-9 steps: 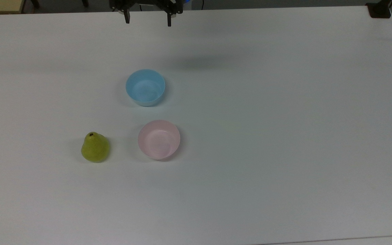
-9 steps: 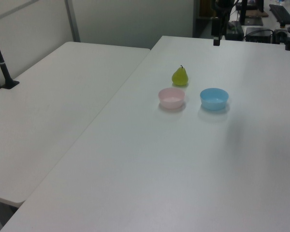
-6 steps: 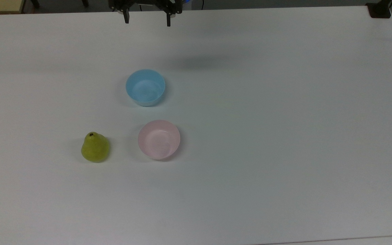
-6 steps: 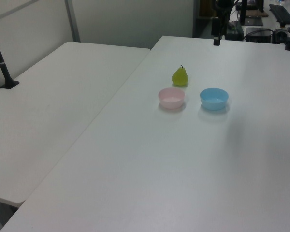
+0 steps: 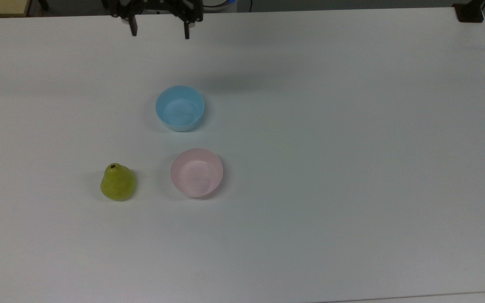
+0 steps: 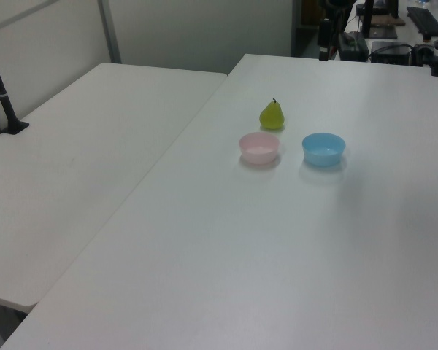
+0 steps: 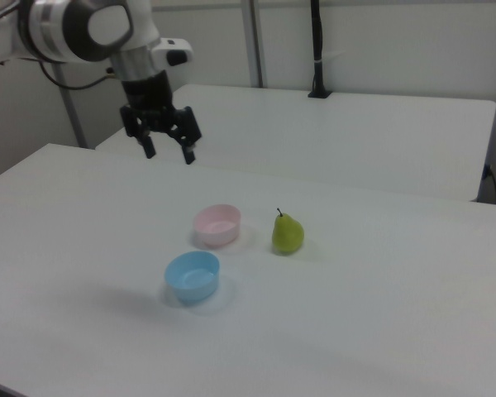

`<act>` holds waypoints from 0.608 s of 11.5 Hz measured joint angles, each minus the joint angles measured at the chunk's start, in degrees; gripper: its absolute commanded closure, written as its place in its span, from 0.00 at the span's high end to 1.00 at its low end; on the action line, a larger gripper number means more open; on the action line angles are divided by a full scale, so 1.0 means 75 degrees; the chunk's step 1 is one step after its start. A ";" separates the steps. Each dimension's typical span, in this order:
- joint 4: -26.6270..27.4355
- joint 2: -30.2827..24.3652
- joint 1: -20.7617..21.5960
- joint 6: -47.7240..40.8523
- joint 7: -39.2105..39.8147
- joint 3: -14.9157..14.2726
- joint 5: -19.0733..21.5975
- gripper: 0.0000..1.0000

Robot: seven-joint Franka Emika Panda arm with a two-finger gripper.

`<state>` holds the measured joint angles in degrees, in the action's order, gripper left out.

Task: Place the pear in the bowl
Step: 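Move the open gripper toward the yellow-green pear, then lower the gripper over the pear and close it on the pear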

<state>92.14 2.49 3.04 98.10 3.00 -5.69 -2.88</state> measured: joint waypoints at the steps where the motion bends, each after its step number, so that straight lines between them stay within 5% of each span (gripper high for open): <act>1: -0.0018 0.0146 -0.0149 0.0292 0.0088 -0.0018 0.0000 1.00; 7: -0.0301 0.1309 -0.0912 0.1719 0.0141 -0.0043 0.0113 1.00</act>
<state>89.88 12.31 -3.80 110.99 4.06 -6.02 -2.03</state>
